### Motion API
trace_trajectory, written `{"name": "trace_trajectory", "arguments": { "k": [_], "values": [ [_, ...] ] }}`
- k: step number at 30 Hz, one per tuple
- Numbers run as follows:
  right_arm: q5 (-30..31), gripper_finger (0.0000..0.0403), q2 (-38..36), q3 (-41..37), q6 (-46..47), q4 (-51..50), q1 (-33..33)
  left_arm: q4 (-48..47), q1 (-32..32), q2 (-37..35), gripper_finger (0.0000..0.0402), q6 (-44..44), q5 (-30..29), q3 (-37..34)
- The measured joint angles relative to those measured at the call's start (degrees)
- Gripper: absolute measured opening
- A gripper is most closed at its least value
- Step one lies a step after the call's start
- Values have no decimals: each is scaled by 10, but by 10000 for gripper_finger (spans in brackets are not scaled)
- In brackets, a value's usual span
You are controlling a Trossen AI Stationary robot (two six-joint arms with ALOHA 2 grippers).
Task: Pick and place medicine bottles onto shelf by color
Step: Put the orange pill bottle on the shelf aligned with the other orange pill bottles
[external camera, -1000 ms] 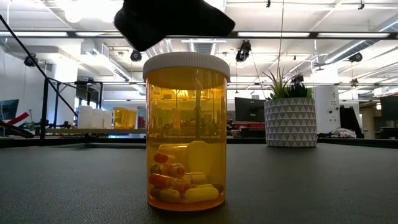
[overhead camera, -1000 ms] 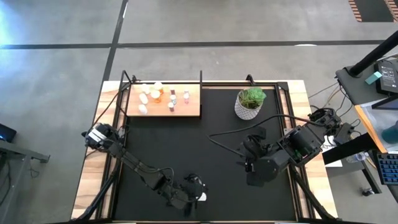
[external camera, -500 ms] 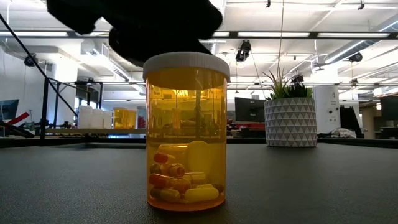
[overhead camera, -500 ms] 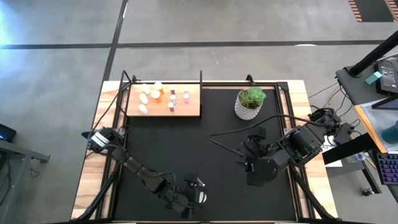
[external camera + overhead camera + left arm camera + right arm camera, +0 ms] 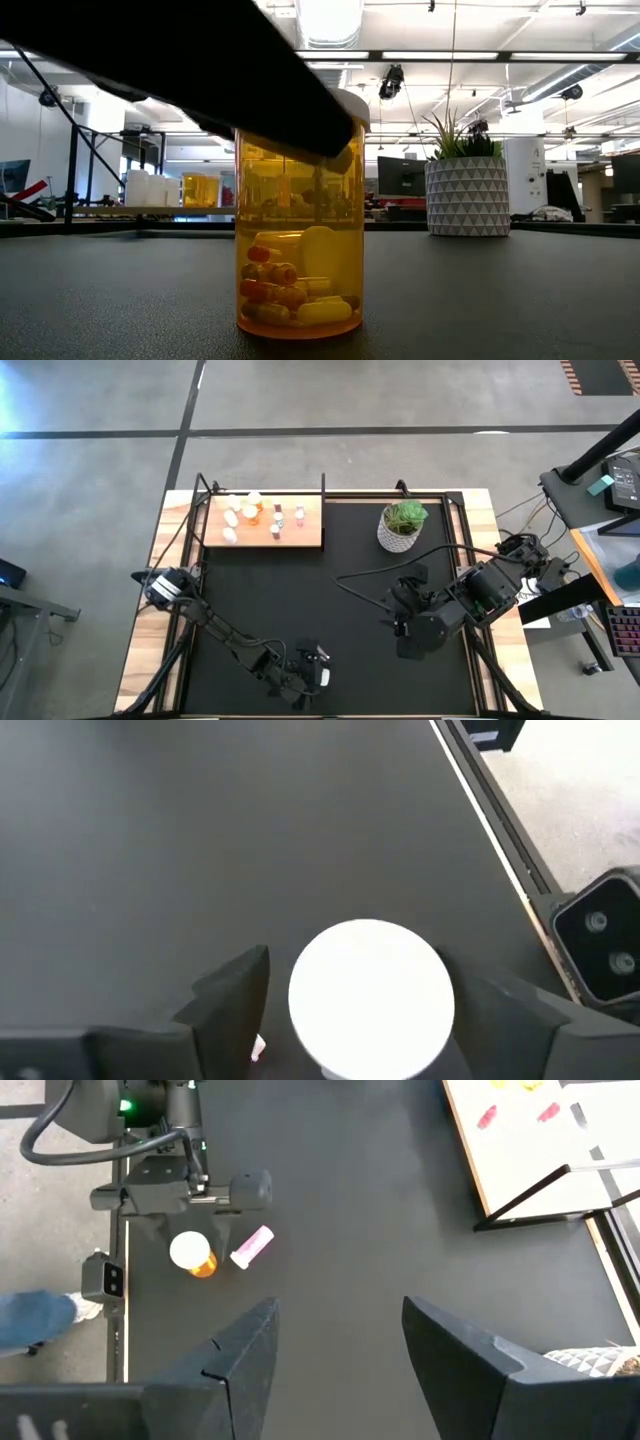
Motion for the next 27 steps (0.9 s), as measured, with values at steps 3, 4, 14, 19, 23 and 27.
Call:
{"name": "trace_trajectory", "arguments": {
  "k": [3, 4, 14, 19, 23, 27],
  "values": [
    [0, 203, 0, 0, 0, 0, 0, 0, 0, -1, 236, 0, 0, 1],
    [0, 203, 0, 0, 0, 0, 0, 0, 0, -2, 224, 0, -1, 1],
    [0, 203, 0, 0, 0, 0, 0, -1, 0, -4, 189, 0, -2, 2],
    [0, 203, 0, 0, 0, 0, 0, -7, 2, -16, 212, 1, -26, 3],
    [0, 203, 0, 0, 0, 0, 0, -47, 5, -35, 204, 0, -32, 3],
    [0, 203, 0, 0, 0, 0, 0, -139, 10, -72, 192, -3, -39, 3]
  ]
}}
